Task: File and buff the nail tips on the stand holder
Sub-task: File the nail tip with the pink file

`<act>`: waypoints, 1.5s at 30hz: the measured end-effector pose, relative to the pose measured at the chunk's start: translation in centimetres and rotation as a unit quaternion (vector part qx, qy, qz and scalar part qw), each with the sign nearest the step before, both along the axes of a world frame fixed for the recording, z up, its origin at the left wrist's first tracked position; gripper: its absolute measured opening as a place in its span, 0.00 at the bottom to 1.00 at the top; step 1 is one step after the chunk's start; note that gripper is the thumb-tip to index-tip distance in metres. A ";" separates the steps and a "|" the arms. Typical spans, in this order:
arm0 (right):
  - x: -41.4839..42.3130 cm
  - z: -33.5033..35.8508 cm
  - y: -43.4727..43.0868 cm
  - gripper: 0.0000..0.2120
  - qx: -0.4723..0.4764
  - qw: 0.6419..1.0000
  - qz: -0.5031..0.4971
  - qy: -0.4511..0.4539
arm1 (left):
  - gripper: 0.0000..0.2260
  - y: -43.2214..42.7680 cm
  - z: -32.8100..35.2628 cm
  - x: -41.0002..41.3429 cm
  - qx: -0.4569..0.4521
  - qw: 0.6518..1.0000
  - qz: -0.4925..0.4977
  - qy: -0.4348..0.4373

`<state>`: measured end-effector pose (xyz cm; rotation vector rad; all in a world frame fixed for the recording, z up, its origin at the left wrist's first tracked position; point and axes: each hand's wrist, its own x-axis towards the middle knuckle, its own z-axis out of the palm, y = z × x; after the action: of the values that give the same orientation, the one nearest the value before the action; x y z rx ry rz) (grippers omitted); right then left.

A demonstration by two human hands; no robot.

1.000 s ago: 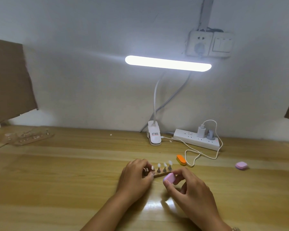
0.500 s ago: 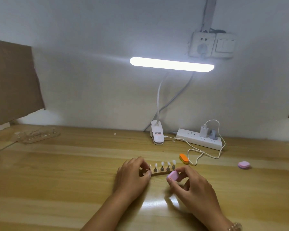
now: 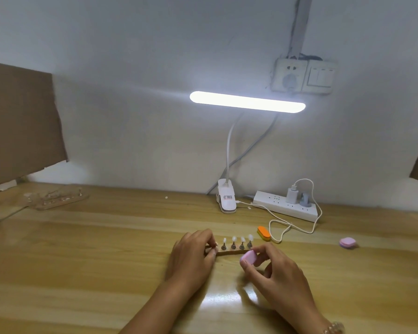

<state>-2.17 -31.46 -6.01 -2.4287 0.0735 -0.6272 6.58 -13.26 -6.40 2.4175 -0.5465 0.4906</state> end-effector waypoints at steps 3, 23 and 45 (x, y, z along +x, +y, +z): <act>-0.1 0.1 0.0 0.10 0.013 1.000 0.009 -0.013 | 0.04 -0.1 0.4 -0.8 0.025 0.998 -0.009 -0.055; -0.3 0.4 1.0 0.14 -0.044 0.999 0.015 -0.024 | 0.09 -0.4 -0.3 -1.0 -0.089 0.963 -0.192 0.166; -0.5 0.7 1.1 0.13 -0.061 0.997 0.050 -0.017 | 0.11 -0.4 -0.6 -0.6 -0.046 0.968 -0.192 0.156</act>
<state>-2.66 -30.32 -5.31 -2.5201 -0.1036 -0.6436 5.94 -13.63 -7.00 2.1680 -0.8073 -0.0294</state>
